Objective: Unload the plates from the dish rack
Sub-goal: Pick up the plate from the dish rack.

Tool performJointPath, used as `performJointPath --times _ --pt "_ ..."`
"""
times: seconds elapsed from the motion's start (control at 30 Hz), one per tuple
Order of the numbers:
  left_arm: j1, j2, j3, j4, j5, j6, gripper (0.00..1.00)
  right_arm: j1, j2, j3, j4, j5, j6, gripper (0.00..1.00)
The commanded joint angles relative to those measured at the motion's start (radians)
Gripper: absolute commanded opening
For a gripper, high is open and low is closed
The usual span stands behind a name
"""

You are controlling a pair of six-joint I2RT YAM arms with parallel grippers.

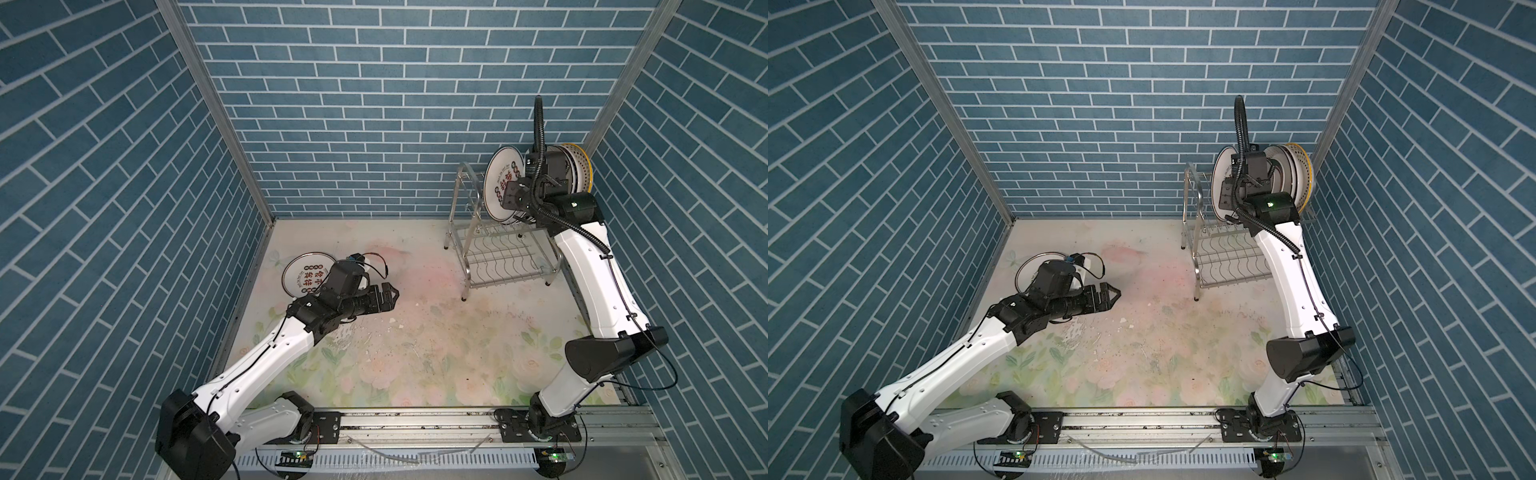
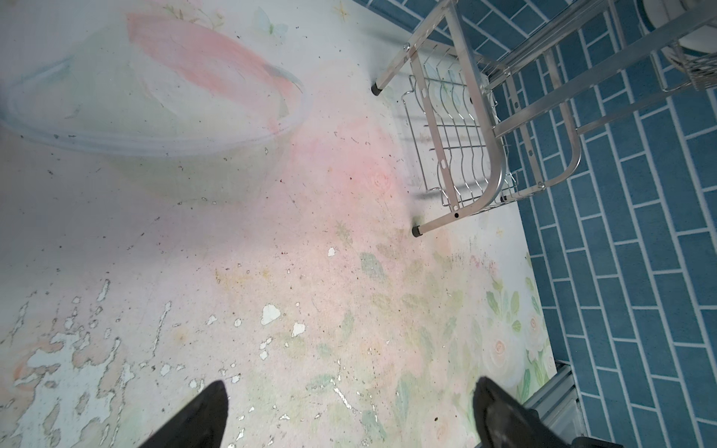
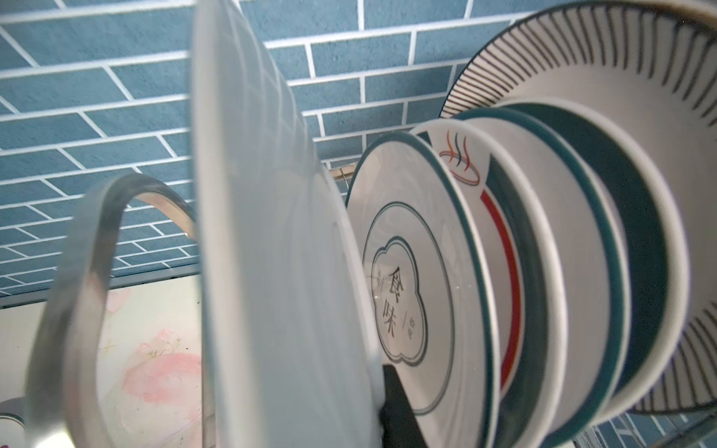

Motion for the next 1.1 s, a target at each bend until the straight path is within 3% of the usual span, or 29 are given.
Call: performJointPath --times 0.0,0.2,0.53,0.83,1.07 --pt "-0.003 -0.016 -0.026 0.006 -0.031 0.003 0.99 0.003 -0.062 0.006 0.090 0.013 -0.027 0.01" --pt "0.000 -0.050 -0.023 -0.036 -0.095 0.016 0.99 0.004 -0.097 0.083 0.097 0.005 -0.052 0.00" --pt "0.013 -0.041 0.059 -0.132 -0.068 0.052 0.99 0.005 -0.249 0.138 0.077 -0.012 -0.035 0.00" --pt "0.010 -0.033 0.064 -0.133 0.018 0.109 0.99 0.005 -0.610 -0.206 0.058 0.019 0.001 0.00" --pt "0.005 -0.005 -0.004 -0.075 0.076 0.110 0.99 0.005 -0.936 -0.664 0.000 0.071 0.123 0.00"
